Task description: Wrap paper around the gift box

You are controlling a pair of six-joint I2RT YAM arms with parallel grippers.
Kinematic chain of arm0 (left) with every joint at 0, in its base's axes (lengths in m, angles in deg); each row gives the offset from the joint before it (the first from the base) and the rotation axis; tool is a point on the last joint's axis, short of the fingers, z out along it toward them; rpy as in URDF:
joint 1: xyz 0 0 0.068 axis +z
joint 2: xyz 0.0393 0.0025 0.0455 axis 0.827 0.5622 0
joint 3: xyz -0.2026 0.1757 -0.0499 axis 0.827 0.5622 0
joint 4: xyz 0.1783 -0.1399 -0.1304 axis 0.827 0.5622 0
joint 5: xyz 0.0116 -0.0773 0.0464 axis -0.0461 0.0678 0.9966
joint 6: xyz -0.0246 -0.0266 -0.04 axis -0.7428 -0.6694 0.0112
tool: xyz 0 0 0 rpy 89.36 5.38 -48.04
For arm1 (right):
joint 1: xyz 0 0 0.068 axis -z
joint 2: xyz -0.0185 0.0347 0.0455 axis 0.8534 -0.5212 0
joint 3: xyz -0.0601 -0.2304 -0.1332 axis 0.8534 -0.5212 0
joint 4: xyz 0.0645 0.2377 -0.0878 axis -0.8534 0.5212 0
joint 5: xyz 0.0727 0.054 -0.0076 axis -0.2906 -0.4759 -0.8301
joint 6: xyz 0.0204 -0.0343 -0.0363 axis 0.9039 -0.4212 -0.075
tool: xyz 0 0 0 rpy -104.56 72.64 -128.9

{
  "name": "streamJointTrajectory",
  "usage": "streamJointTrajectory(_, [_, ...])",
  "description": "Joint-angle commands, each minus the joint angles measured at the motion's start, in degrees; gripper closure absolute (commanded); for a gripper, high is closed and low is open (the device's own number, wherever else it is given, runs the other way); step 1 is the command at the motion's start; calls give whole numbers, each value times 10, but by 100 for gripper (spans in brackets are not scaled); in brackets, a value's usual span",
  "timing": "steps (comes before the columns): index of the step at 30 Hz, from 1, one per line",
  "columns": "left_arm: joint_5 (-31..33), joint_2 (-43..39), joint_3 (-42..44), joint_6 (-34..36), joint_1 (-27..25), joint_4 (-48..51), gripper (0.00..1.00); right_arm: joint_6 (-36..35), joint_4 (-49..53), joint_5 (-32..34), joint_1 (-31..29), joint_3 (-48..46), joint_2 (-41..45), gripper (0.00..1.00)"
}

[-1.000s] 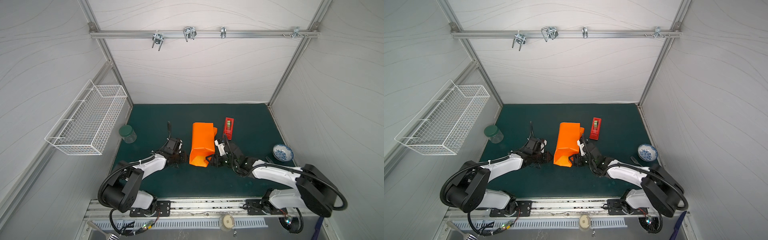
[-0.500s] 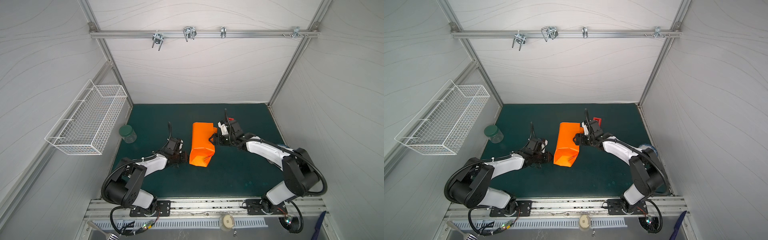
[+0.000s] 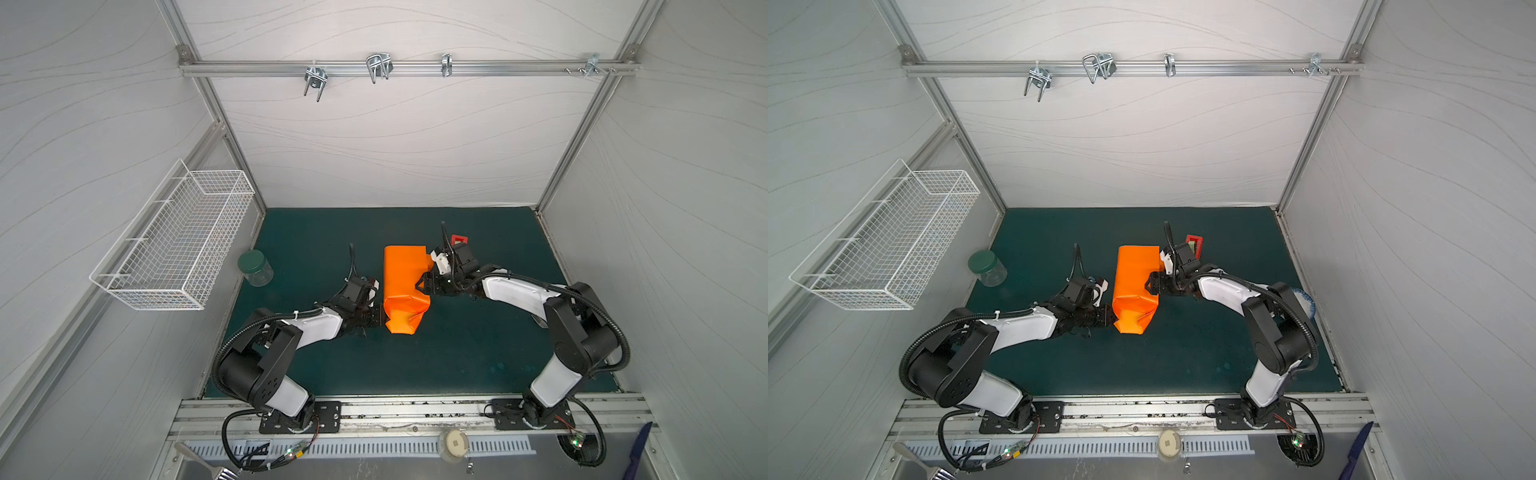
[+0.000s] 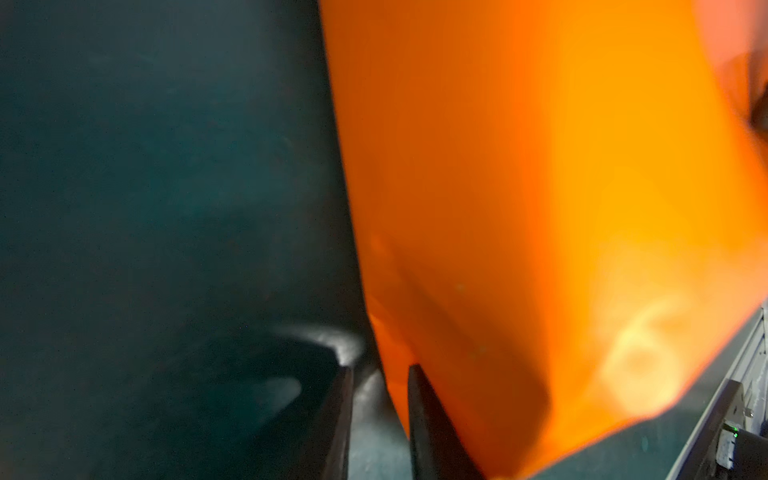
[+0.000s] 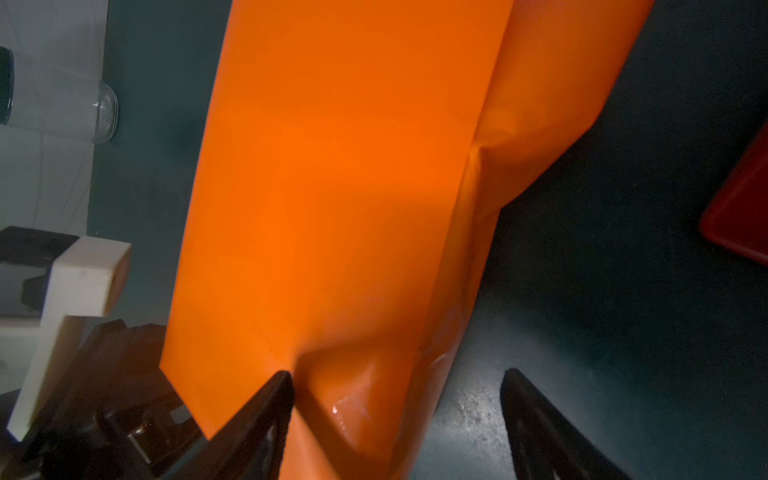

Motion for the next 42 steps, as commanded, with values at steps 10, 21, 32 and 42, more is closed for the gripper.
streamJointTrajectory(10, [25, 18, -16, -40, -22, -80, 70, -9, -6, -10, 2, -11, -21, 23])
streamJointTrajectory(21, [65, 32, -13, -40, -26, -90, 57, -12, -8, -13, 2, -15, -21, 23])
streamJointTrajectory(32, [55, 15, 16, -53, -27, -107, 45, -12, -8, -14, 2, -14, -20, 24])
streamJointTrajectory(42, [51, -64, 31, -53, -26, -96, 33, -8, -16, -21, 2, -15, -23, 24])
